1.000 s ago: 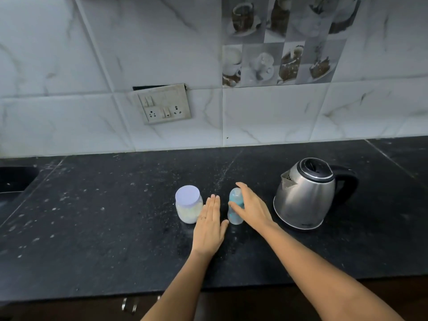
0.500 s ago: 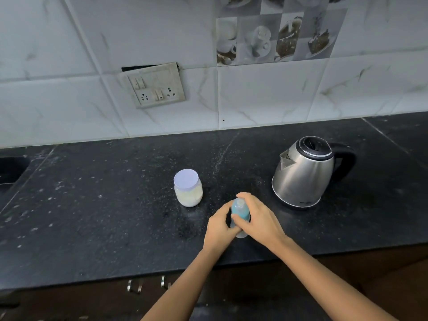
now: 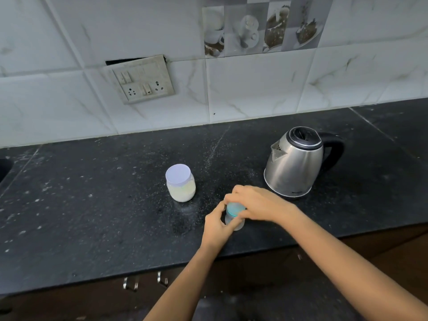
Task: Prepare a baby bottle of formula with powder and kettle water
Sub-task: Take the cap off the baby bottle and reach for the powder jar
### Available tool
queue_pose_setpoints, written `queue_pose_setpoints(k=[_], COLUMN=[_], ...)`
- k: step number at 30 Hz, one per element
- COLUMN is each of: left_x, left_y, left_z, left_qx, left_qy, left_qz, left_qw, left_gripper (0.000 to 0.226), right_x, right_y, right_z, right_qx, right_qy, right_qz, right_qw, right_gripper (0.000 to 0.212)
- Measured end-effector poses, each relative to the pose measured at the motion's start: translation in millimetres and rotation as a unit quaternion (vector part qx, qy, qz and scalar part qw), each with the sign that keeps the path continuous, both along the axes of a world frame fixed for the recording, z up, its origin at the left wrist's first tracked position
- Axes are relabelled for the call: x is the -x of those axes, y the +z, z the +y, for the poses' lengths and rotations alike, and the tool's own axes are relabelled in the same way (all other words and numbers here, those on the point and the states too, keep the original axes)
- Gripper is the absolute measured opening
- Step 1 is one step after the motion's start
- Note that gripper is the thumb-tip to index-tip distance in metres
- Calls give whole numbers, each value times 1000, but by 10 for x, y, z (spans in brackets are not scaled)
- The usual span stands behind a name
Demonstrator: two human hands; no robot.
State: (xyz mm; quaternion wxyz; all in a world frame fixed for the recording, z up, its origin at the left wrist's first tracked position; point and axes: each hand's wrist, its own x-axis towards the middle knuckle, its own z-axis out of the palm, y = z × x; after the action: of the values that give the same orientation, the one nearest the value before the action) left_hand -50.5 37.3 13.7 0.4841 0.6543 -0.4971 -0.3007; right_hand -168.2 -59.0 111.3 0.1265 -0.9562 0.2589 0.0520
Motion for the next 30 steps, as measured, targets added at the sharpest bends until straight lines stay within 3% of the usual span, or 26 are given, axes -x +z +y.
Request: queue_pose_setpoints(k=[2, 5, 9, 15, 24, 28, 30], left_x=[-15, -7, 27, 63, 43, 11, -4], left_y=[-9, -45, -67, -79, -121, -174, -187], left_z=[-6, 0, 7, 5, -3, -20, -39], left_qx=[2, -1, -6, -24, -49, -58, -54], left_qy=[-8, -8, 1, 1, 2, -3, 7], left_qz=[1, 9, 19, 43, 24, 22, 22], left_qw=[1000, 1000, 1000, 999, 999, 998, 998], left_gripper=[41, 48, 50, 53, 61, 67, 64], right_x=[144, 404, 745, 866, 853, 734, 587], right_y=[143, 242, -244, -1041, -1325, -1168, -1025], right_z=[-91, -191, -181, 42, 66, 192, 253], right_qx=[-60, -121, -220, -242, -163, 37, 66], right_qy=[21, -83, -249, -387, -374, -405, -353], right_qz=[-92, -235, -288, -366, -369, -388, -402], right_qw=[994, 961, 898, 811, 835, 827, 842], right_gripper=[37, 39, 51, 51, 75, 85, 81])
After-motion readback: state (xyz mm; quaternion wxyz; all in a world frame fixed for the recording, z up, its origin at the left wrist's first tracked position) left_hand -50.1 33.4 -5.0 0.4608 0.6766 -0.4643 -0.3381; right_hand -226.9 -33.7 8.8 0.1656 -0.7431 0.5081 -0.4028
